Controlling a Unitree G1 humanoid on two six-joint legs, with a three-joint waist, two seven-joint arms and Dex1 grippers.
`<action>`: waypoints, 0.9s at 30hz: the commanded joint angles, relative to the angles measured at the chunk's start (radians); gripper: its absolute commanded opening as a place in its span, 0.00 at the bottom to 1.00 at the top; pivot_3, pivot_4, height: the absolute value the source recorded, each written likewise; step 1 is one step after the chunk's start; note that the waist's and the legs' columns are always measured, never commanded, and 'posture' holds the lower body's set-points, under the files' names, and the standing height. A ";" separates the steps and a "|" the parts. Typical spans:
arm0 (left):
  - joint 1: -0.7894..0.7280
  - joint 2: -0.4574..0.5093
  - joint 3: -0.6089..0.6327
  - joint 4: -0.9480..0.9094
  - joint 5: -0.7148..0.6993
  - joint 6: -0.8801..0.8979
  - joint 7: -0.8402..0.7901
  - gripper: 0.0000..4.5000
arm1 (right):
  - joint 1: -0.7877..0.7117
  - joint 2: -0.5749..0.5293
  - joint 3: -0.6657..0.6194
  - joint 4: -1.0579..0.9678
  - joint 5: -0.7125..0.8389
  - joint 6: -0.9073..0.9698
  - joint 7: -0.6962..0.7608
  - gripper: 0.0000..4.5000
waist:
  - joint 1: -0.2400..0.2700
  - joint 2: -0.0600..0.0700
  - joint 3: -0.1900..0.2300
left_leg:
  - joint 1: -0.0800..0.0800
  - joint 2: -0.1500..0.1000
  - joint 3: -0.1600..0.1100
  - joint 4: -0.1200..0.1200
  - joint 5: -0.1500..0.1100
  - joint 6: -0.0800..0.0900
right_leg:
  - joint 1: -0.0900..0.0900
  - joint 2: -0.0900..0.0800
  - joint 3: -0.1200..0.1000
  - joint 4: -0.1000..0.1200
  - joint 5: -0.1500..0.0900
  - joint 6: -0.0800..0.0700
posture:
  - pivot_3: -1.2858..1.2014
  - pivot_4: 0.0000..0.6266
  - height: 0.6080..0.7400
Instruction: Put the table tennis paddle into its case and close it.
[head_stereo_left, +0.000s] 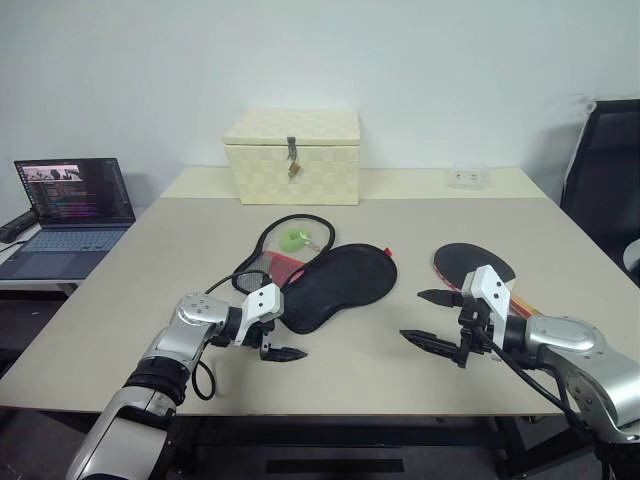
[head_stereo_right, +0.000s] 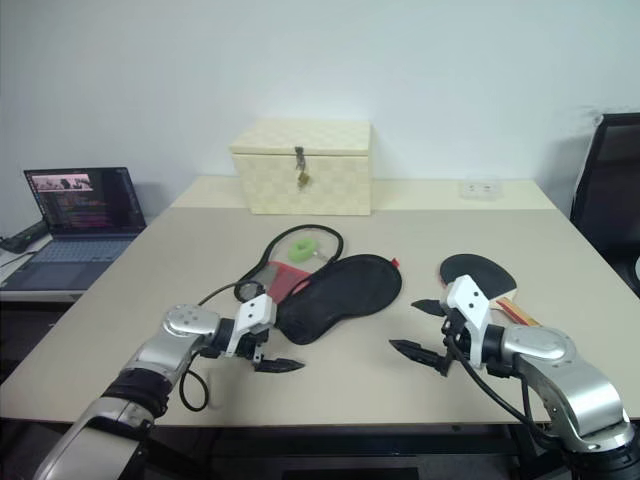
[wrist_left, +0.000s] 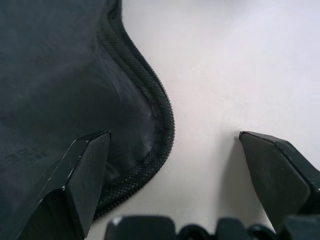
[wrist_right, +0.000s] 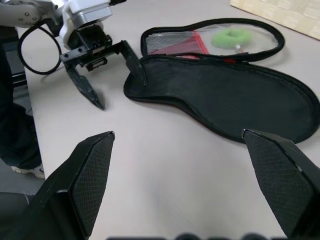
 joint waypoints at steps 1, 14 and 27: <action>0.012 0.021 -0.006 0.011 0.013 0.008 -0.064 1.00 | -0.007 0.008 -0.030 -0.036 0.013 -0.024 -0.027 1.00 | 0.000 0.000 0.000 | 0.000 0.000 0.000 0.000 0.000 0.000 | 0.000 0.000 0.000 0.000 0.000 0.000 | 0.52 0.24 1.00; 0.025 -0.010 0.044 -0.004 -0.011 0.080 -0.033 0.27 | -0.011 -0.013 -0.059 -0.005 0.001 -0.047 -0.047 1.00 | 0.000 0.000 0.000 | 0.000 0.000 -0.001 0.000 0.000 0.000 | 0.000 0.000 0.000 0.000 0.000 0.000 | 0.52 0.24 1.00; 0.009 -0.261 -0.020 -0.095 0.027 0.159 0.085 0.01 | 0.002 -0.072 -0.086 0.024 0.011 -0.046 -0.008 1.00 | 0.024 0.000 -0.001 | -0.001 -0.002 -0.002 0.008 0.000 0.000 | 0.004 -0.001 -0.001 0.000 0.002 0.004 | 0.52 0.24 1.00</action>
